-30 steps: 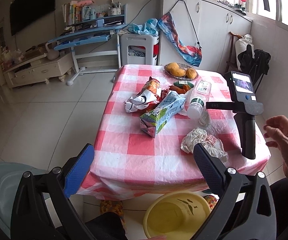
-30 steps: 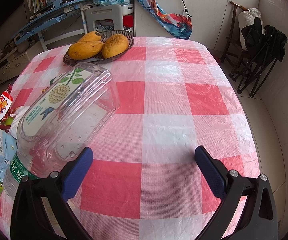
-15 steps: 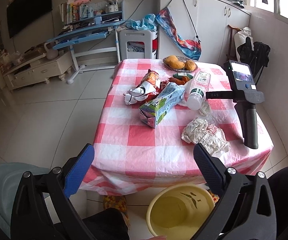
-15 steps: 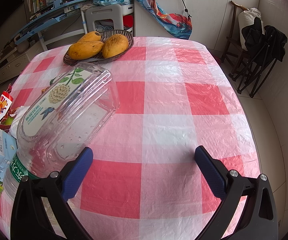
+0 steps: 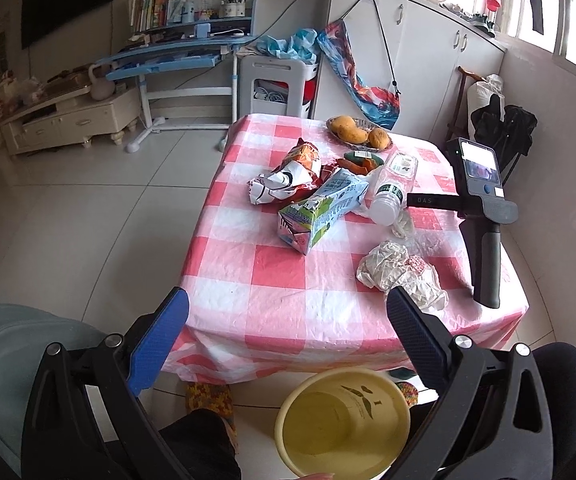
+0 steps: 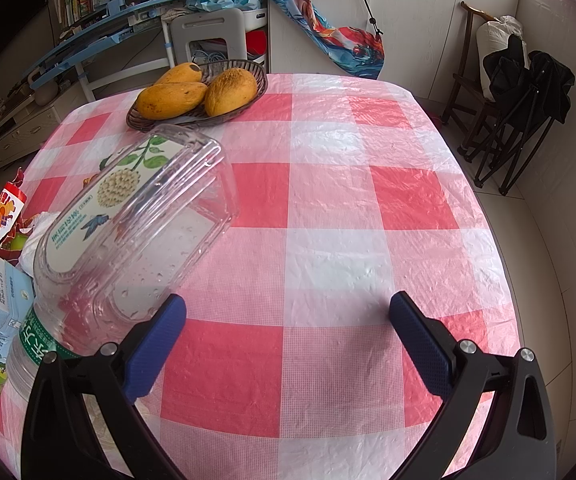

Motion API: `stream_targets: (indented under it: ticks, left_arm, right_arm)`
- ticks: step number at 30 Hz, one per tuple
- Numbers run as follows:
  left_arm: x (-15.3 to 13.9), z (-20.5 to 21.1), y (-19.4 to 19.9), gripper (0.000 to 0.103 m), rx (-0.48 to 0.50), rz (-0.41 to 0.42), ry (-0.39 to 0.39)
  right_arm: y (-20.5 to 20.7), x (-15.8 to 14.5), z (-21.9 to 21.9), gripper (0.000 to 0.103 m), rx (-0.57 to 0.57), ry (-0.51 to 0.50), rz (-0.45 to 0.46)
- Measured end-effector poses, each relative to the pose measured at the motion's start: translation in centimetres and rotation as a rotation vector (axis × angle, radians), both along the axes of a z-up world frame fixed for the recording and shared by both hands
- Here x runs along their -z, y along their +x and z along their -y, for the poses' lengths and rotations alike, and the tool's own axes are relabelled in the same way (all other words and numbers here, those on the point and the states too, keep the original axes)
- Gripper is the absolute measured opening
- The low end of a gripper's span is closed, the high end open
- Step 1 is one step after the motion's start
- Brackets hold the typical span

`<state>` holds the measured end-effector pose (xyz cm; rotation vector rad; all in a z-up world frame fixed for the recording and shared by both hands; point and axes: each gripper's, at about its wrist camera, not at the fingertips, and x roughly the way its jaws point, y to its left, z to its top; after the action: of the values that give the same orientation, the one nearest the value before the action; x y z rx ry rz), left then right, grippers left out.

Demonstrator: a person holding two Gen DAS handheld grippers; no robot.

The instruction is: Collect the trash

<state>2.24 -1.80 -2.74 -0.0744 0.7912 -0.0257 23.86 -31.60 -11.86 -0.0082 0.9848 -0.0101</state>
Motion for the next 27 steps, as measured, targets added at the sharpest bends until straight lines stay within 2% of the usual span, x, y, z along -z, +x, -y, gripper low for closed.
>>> stream_targets:
  ticks: [8,19,27]
  left_arm:
    - [-0.1,0.4,-0.1,0.096,-0.001,0.004,0.01]
    - [-0.2,2.8,-0.9,0.096,0.034,0.052,0.152]
    - [-0.3,2.6,-1.0,0.096,0.031,0.053,0.145]
  right_arm:
    - [0.0,0.0,0.0,0.097,0.0,0.0,0.0]
    - [0.0,0.0,0.0,0.097,0.0,0.0,0.0]
    - [0.0,0.0,0.0,0.097,0.0,0.0,0.0]
